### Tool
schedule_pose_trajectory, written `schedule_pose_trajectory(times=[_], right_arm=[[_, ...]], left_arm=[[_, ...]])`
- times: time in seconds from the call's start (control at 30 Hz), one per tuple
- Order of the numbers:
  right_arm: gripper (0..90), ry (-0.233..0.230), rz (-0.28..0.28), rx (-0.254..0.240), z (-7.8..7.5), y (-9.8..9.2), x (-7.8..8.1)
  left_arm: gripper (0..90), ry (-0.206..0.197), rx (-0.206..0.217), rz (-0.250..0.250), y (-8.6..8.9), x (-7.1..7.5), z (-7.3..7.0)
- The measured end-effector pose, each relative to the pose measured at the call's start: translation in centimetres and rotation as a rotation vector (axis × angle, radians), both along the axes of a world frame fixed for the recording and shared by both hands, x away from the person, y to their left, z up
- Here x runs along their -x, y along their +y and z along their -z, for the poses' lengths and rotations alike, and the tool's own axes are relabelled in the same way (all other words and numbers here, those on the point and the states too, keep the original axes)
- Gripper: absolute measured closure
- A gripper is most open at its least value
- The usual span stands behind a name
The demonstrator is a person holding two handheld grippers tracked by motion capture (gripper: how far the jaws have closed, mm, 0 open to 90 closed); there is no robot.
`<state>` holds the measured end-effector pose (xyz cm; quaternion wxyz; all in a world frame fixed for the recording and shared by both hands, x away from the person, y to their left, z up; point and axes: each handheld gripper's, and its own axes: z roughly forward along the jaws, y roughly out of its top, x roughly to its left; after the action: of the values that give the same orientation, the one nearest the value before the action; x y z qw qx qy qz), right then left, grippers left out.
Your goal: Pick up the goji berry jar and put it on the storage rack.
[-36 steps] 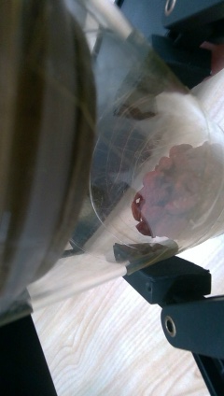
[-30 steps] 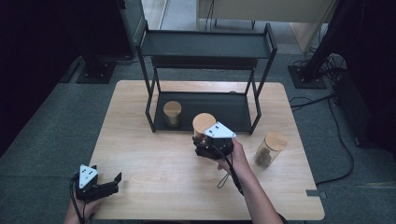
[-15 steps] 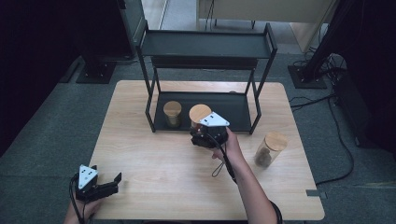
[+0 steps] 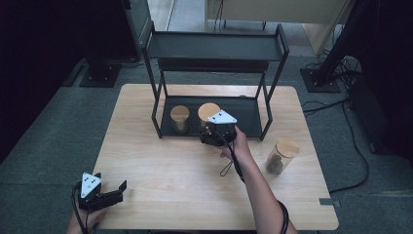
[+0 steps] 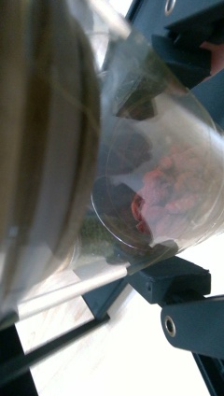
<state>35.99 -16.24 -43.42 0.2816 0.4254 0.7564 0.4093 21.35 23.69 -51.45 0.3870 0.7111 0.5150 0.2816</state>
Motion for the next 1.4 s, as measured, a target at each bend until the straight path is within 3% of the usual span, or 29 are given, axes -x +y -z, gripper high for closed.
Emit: schedule_pose_trajectory(times=[0.93,1.4], right_arm=[[24.8,0.021,0.054,0.003,1.9,0.8,-4.9],[24.8,0.020,0.056,-0.003,2.7,1.3,-5.9]], left_arm=[[1.5,-0.003,0.016,0.008,0.1,0.0,0.0],[1.5,-0.002,0.019,0.012,0.1,0.0,0.0]])
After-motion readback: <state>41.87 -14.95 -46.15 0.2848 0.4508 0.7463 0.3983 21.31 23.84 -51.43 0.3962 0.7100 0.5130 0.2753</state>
